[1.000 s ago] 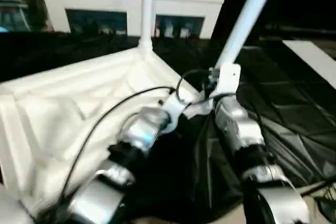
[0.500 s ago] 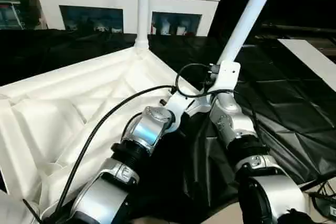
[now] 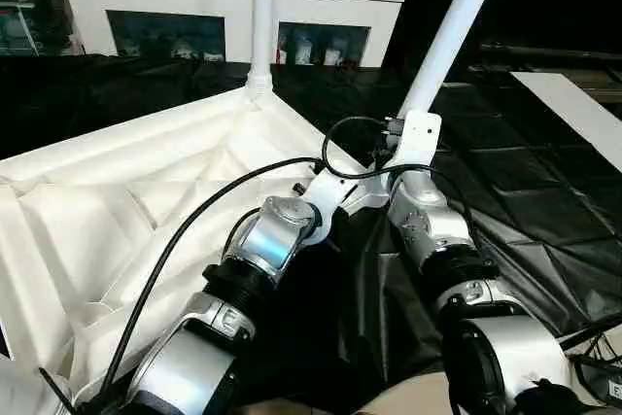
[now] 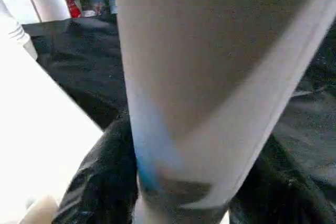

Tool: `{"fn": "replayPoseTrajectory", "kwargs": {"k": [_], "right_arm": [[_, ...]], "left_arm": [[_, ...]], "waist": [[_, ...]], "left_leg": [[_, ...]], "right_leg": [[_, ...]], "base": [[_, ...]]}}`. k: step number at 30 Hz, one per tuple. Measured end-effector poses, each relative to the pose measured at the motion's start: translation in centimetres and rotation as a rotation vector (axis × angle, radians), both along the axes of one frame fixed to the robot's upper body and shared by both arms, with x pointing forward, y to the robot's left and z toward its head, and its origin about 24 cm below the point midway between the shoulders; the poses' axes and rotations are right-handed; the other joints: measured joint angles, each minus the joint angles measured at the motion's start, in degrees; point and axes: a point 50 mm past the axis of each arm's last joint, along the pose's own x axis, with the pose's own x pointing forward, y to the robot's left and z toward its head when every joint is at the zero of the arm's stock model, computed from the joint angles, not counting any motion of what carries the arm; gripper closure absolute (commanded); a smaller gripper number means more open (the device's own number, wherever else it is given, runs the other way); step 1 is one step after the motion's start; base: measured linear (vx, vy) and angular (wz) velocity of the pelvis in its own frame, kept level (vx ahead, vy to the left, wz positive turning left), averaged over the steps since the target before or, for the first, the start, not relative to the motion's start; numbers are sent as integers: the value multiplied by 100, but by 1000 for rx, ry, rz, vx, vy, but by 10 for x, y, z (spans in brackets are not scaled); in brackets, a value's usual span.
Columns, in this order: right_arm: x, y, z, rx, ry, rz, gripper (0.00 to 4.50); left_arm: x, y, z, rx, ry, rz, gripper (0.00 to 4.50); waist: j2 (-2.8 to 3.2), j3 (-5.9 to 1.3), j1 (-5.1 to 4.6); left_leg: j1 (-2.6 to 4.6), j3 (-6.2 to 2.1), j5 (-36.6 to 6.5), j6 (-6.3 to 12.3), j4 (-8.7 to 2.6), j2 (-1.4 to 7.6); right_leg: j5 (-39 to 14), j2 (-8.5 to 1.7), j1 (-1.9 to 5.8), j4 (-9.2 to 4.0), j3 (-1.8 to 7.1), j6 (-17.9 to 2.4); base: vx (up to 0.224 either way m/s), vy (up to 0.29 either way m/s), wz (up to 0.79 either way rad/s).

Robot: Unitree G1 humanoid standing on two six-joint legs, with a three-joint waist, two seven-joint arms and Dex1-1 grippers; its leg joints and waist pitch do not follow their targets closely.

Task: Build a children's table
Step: Move to table

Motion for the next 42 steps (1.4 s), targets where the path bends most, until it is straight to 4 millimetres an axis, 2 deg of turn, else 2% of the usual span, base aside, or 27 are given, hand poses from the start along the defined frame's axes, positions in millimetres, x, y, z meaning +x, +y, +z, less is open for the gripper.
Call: {"fn": "replayPoseTrajectory", "kwargs": {"k": [1, 5, 6, 13, 15, 20, 23, 27, 30, 34, 42], "right_arm": [[-3, 0, -6, -1, 16, 1, 162], [-3, 0, -6, 1, 12, 21, 150], [-2, 0, -5, -4, 9, 31, 122], [-3, 2, 2, -27, -65, 157, 72], [-5, 1, 6, -45, -99, 193, 53], [-10, -4, 10, -69, -139, 229, 13], [-18, -15, 15, -91, -159, 258, 13], [-27, -29, 19, -96, -161, 284, 13], [-44, -40, 22, -50, -163, 378, 13], [-63, -53, 26, -19, -146, 490, 13], [-90, -67, 30, -67, -112, 711, 13]], "left_arm": [[0, 0, 1, -2, -1, -1, 450], [1, 1, 2, -3, -5, -5, 450], [1, 1, 2, -3, -7, -5, 450], [4, 5, 6, 1, -27, -1, 450], [5, 5, 8, 1, -34, -4, 450], [6, 7, 11, -3, -51, -33, 450], [7, 10, 13, 3, -66, -68, 450], [8, 17, 14, 9, -72, -99, 450], [6, 19, 14, 16, -81, -153, 450], [3, 29, 12, 16, -84, -198, 450], [-8, 44, 10, 19, -68, -295, 450]], "waist": [[6, 4, 7], [3, 7, 44], [3, 7, 49], [3, 7, 80], [2, 7, 119], [9, 3, 245], [19, 0, 326], [24, 0, 359], [48, 3, 393], [103, 2, 378], [155, -19, 367]], "left_leg": [[-7, 1, 0, 0, 0, 0], [-8, 21, 1, 2, 5, 0], [-8, 21, 2, 2, 5, 3], [-13, 24, 20, 32, 5, 14], [-21, 33, 63, 97, 14, 20], [-20, 43, 64, 97, 18, 54], [-16, 47, 74, 84, 17, 78], [0, 53, 78, 82, 17, 94], [3, 57, 79, 81, 19, 102], [12, 67, 78, 81, 23, 101], [15, 66, 78, 79, 22, 106]], "right_leg": [[4, 0, -3, 0, 1, -4], [105, -1, -19, 2, 20, -5], [121, -1, -21, 4, 18, -4], [274, 1, -44, 16, 15, 25], [344, 2, -72, 54, 19, 45], [407, 15, -104, 111, 18, 92], [377, 30, -114, 145, 14, 151], [345, 40, -122, 180, 18, 171], [338, 46, -118, 179, 19, 164], [339, 46, -113, 181, 29, 162], [339, 46, -113, 183, 26, 163]], "base": [[0, 0, 0], [0, 0, 0], [0, 0, 0], [0, 0, 0], [0, 0, 0], [11, -8, 0], [36, -25, 0], [0, 0, 0], [0, 0, 0], [0, 0, 0], [0, 0, 0]]}}
